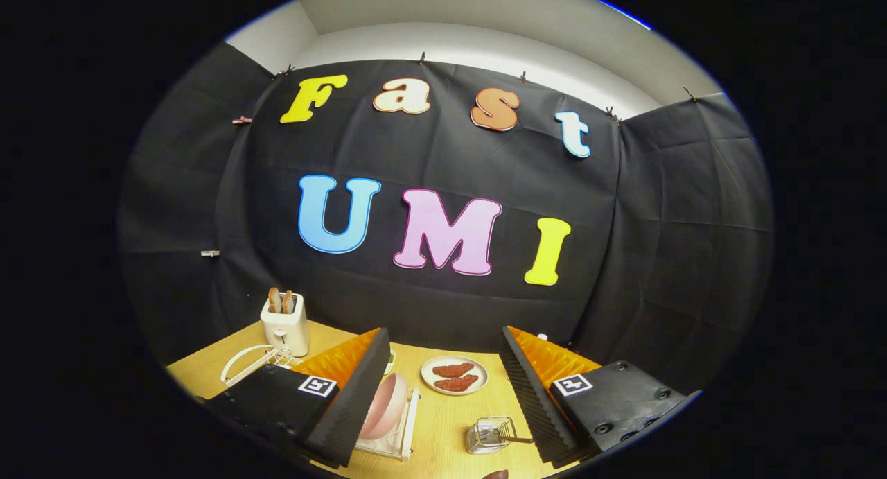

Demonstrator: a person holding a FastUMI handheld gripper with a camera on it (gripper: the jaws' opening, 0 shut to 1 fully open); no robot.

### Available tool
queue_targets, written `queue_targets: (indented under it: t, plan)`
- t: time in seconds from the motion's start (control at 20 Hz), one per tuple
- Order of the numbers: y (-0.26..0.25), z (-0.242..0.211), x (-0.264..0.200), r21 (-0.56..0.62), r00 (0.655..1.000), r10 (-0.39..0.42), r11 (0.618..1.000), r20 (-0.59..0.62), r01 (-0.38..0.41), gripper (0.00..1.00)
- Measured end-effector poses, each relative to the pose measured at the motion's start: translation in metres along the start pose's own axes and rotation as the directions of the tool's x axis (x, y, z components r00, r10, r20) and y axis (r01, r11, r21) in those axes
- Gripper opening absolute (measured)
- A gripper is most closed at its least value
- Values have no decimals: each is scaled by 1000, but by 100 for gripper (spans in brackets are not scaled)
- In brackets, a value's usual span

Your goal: Take the plate from the dish rack, then take the spoon from the basket and place it into the plate.

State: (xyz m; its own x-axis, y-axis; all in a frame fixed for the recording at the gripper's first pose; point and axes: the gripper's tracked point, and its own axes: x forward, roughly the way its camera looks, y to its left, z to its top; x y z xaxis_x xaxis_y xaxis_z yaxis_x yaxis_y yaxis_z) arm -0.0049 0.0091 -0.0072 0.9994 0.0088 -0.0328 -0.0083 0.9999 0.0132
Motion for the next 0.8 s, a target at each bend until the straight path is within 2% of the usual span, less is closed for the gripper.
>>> queue_targets:
  t: [0.2, 0.3, 0.4, 0.55, 0.65, 0.8]
  plan:
    - [6, -11, 8, 22, 999, 5, 1000, -44, -4, 97]
    - [16, -29, 15, 61, 991, 37, 998, -125, -30, 97]
    - [26, -58, 26, 97, 969, 74, 994, -237, -53, 98]
    - [39, -114, 50, 125, 894, 97, 991, -438, -46, 98]
    - [51, -150, 63, 184, 816, 128, 983, -563, -27, 98]
    - [70, -189, 79, 247, 733, 157, 969, -662, 15, 98]
